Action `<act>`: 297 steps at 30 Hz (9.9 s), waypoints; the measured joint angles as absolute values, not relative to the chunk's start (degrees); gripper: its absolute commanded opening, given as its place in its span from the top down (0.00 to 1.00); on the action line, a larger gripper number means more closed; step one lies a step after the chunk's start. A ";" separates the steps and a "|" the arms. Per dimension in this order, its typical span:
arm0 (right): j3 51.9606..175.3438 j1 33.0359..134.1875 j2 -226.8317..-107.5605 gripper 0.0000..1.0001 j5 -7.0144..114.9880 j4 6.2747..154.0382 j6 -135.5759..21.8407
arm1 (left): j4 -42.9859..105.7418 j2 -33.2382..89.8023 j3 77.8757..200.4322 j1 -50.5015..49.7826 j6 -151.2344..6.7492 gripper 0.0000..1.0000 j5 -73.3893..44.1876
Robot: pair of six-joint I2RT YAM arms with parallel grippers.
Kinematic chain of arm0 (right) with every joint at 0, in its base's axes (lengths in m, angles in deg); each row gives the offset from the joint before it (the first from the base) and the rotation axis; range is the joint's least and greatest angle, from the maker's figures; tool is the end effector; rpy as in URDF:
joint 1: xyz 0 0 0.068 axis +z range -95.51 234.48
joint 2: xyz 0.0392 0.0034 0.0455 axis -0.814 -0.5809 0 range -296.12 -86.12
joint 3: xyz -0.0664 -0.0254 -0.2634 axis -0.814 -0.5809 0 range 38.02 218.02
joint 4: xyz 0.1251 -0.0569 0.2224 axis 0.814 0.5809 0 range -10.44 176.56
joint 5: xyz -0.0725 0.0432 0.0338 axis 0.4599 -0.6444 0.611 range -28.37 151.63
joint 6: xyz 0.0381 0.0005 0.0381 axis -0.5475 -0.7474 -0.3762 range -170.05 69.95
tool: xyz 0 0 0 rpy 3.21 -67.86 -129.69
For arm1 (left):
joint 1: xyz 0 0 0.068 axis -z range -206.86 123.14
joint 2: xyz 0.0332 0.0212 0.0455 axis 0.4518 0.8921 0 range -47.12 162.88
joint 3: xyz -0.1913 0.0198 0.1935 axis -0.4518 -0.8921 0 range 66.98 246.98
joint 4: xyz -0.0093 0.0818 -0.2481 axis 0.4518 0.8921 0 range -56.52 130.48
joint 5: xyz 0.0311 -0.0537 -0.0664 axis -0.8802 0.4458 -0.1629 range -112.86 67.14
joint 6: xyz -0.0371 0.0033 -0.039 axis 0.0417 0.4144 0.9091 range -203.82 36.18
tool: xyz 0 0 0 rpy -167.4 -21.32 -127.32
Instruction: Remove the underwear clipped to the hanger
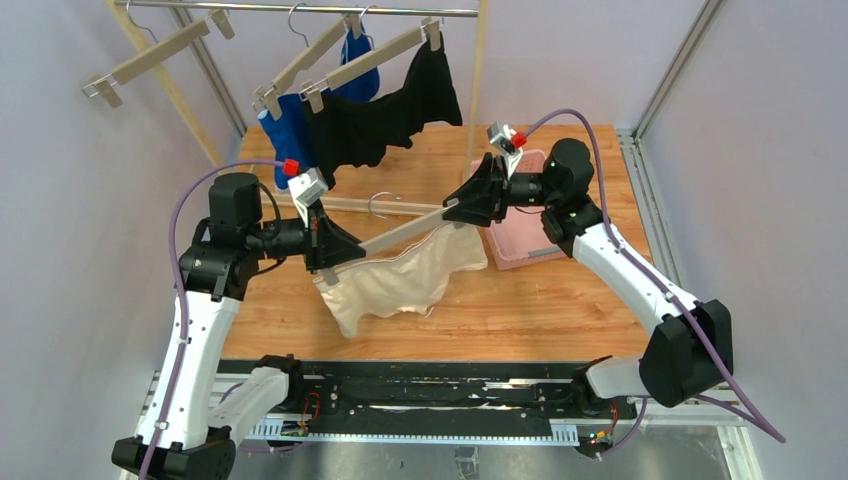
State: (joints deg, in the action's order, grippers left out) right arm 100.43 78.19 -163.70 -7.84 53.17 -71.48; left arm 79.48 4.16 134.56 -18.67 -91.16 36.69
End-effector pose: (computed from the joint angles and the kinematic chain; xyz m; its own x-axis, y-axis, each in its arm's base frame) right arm 0.2615 0.1511 0.3820 -0.1930 0.0552 -0.9797 -0.9793 -0.0733 0.1888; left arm 0.1473 -0.0521 0.4002 -0.3826 0.1205 -0.9160 0.8694 0.3826 -0.3128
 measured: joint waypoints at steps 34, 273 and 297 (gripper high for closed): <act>73.63 79.02 -152.24 0.27 24.77 26.96 -85.54 | 41.89 4.53 127.80 -17.93 -65.69 1.00 31.07; 110.73 112.66 -129.77 1.00 100.09 110.28 -45.78 | 85.69 27.48 174.31 -28.49 -93.49 1.00 -31.35; 108.67 76.92 -143.52 1.00 81.05 99.53 -41.80 | 81.23 36.90 187.23 -46.30 -84.64 1.00 0.60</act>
